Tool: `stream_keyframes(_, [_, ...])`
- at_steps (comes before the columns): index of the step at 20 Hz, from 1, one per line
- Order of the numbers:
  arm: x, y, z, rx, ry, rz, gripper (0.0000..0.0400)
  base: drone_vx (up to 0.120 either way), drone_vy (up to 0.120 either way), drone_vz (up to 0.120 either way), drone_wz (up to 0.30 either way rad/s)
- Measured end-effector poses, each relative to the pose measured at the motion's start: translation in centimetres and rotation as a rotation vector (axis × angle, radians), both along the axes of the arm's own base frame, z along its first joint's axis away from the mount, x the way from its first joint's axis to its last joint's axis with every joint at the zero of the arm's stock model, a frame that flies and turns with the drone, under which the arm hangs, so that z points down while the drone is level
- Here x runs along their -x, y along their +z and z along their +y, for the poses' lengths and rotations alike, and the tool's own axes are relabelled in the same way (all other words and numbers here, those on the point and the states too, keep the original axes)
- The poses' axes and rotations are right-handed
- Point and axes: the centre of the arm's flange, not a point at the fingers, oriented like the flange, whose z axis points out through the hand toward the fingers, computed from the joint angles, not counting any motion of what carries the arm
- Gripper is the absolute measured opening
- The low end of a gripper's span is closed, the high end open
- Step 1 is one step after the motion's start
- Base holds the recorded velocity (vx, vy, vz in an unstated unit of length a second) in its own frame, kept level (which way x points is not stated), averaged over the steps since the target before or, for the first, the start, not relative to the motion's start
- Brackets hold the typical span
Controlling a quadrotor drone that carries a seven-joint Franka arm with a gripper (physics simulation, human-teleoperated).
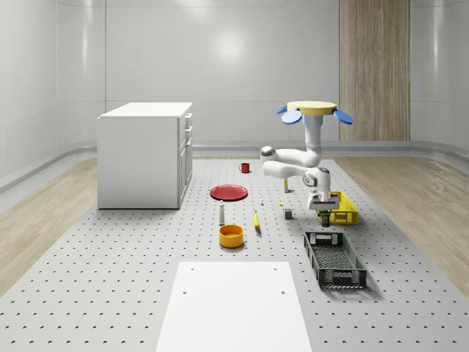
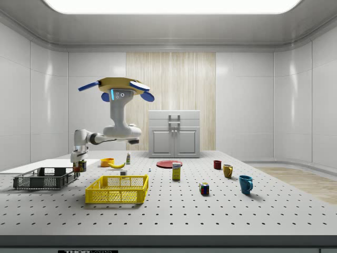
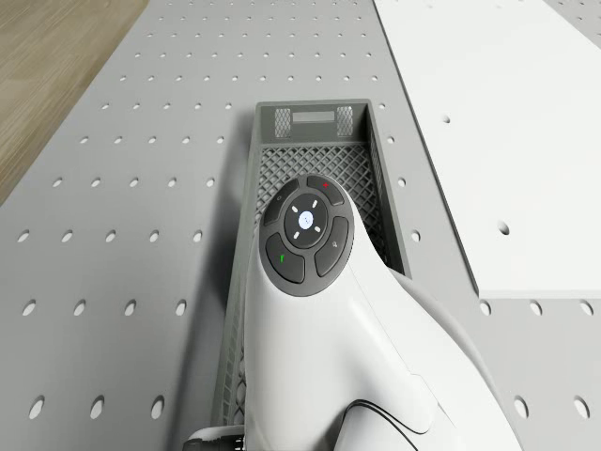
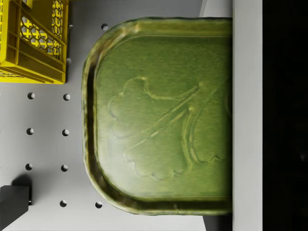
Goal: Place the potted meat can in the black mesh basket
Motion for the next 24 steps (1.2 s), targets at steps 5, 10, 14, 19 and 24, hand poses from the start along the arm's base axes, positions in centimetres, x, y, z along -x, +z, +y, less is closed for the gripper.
stream_keyframes(5, [0.00, 0.00, 0.00, 0.000, 0.000, 0.000, 0.0281, 0.120, 0.000, 0.000, 0.000])
stream_keyframes(10, [0.00, 0.00, 0.00, 0.000, 0.000, 0.000, 0.0281, 0.120, 0.000, 0.000, 0.000])
stream_keyframes(14, [0.00, 0.00, 0.00, 0.000, 0.000, 0.000, 0.0281, 0.120, 0.000, 0.000, 0.000])
stream_keyframes(19, [0.00, 0.00, 0.00, 0.000, 0.000, 0.000, 0.0281, 0.120, 0.000, 0.000, 0.000])
stream_keyframes(24, [0.00, 0.00, 0.00, 0.000, 0.000, 0.000, 0.0281, 0.120, 0.000, 0.000, 0.000])
